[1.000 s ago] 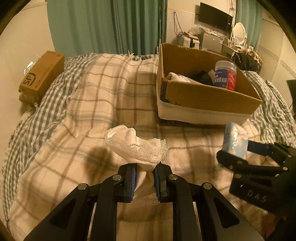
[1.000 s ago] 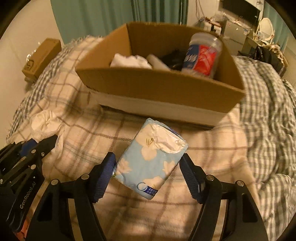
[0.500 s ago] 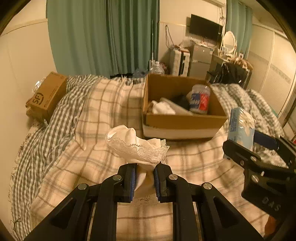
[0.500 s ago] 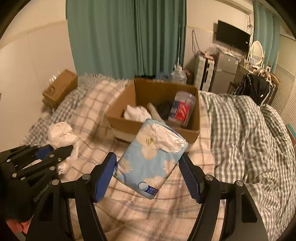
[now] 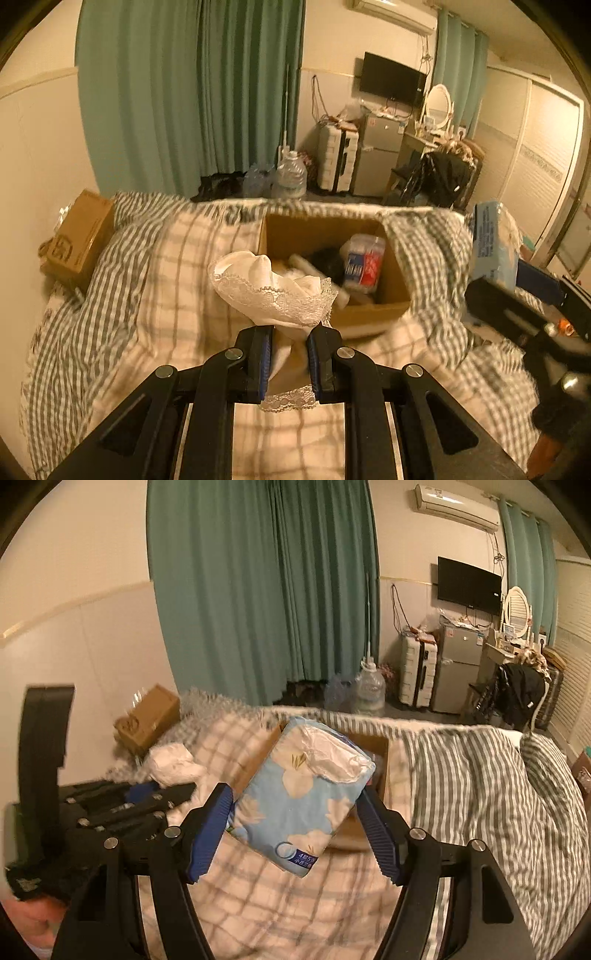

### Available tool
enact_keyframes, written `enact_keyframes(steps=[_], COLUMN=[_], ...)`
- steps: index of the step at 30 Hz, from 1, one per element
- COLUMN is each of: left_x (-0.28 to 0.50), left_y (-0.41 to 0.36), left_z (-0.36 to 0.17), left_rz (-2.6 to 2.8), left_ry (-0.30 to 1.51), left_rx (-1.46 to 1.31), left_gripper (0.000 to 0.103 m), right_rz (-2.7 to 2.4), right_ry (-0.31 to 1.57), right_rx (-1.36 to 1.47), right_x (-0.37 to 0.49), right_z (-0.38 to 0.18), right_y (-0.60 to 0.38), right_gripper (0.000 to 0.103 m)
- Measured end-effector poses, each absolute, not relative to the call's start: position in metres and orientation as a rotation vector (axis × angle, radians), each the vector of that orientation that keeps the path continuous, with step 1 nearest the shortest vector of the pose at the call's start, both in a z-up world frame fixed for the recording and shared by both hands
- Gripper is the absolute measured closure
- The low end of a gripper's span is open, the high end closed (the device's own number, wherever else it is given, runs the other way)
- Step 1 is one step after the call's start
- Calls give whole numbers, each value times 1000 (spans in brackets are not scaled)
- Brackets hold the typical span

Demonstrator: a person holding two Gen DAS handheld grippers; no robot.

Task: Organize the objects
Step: 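Carry the lace tissue and blue tissue pack into the box and open both tools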

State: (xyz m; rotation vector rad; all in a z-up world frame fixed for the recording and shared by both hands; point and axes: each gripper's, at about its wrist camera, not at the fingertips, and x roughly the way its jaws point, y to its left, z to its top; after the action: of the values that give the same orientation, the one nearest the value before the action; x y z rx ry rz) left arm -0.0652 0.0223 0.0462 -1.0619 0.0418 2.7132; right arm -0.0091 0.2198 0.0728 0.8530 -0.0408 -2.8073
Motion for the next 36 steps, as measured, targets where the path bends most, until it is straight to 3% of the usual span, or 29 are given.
enact_keyframes(steps=[7, 12, 22, 31, 36], left_x=[-114, -154, -209, -243, -252], left_y=[41, 56, 69, 78, 83], left_z=[74, 75, 14, -48, -65], left_rz=[2728, 2725, 2687, 2663, 2662], left_ry=[37, 38, 68, 104, 93], left_rx=[-990, -962, -1030, -1155, -1169], left_gripper=[86, 86, 86, 86, 83], right_rz=[-2853, -2873, -2799, -2778, -2789], right_ry=[11, 7, -146, -127, -145], right_rx=[776, 776, 926, 1069, 1052], right_x=[-62, -101, -182, -224, -232], right_z=[116, 117, 47, -27, -42], right_y=[229, 237, 257, 262, 271], right_gripper=[34, 34, 35, 36, 33])
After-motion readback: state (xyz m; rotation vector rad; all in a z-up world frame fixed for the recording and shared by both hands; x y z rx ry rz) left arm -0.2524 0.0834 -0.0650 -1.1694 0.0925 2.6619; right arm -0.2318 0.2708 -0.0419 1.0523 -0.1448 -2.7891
